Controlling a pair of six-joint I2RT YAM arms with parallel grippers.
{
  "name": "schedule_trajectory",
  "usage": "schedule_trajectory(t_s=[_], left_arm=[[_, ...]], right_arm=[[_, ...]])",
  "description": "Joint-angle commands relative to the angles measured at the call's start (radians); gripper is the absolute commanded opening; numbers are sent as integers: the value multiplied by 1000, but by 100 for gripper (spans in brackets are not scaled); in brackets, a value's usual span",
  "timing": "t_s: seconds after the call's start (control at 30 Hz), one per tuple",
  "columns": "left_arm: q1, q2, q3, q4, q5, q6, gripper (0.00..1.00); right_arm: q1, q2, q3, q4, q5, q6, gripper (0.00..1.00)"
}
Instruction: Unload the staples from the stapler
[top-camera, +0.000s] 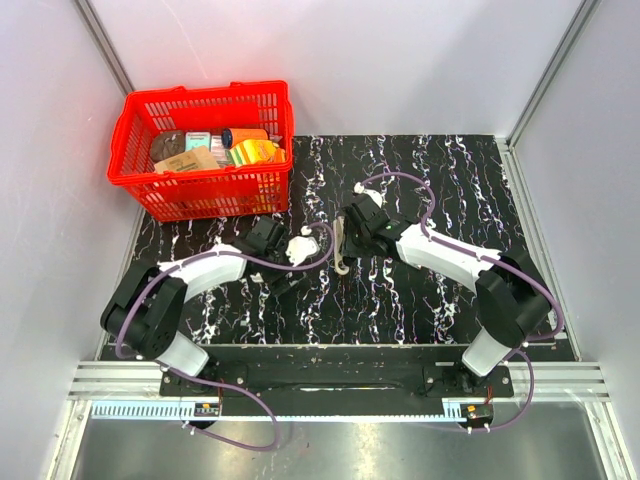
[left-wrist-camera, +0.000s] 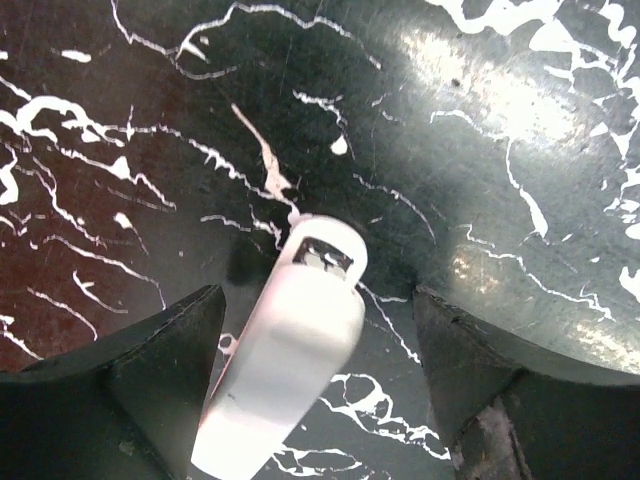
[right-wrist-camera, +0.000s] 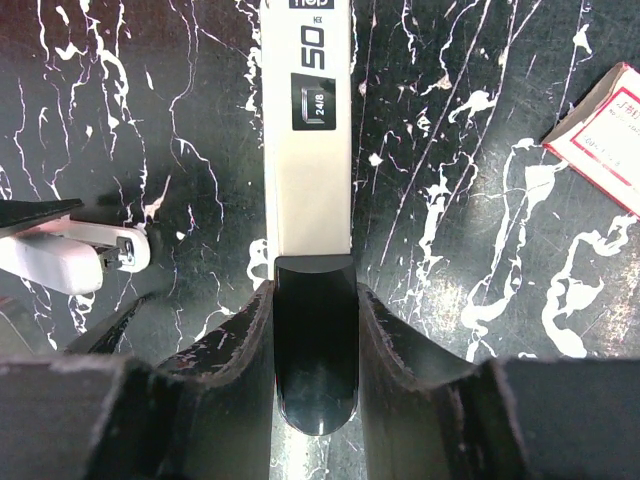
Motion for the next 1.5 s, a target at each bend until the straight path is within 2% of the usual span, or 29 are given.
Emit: schedule_trajectory(t_s=[0.0, 0.23, 0.43, 0.9, 0.93, 1.07, 1.13, 1.47], left_arm=[[6, -76, -52, 25, -77, 1, 79], [81, -188, -140, 24, -76, 35, 75], [191, -229, -147, -24, -39, 84, 67], [311, -341, -164, -79, -3, 130, 52], [322, -344, -157, -90, 4, 132, 54], [326, -388, -103, -154, 70, 84, 79], [326, -413, -65, -183, 99, 63, 86], [329, -471, 86, -286, 133, -23, 90]], right_arm=[[-4, -65, 23, 58, 6, 17, 3], [19, -23, 52, 66, -17, 27, 3], [62, 22, 106, 61, -14, 29, 3], [122, 126, 224, 51, 4, 12, 3], [123, 134, 230, 52, 7, 9, 3], [136, 206, 267, 37, -11, 3, 2], [157, 244, 293, 31, -10, 3, 2], [229, 364, 410, 0, -28, 20, 1]])
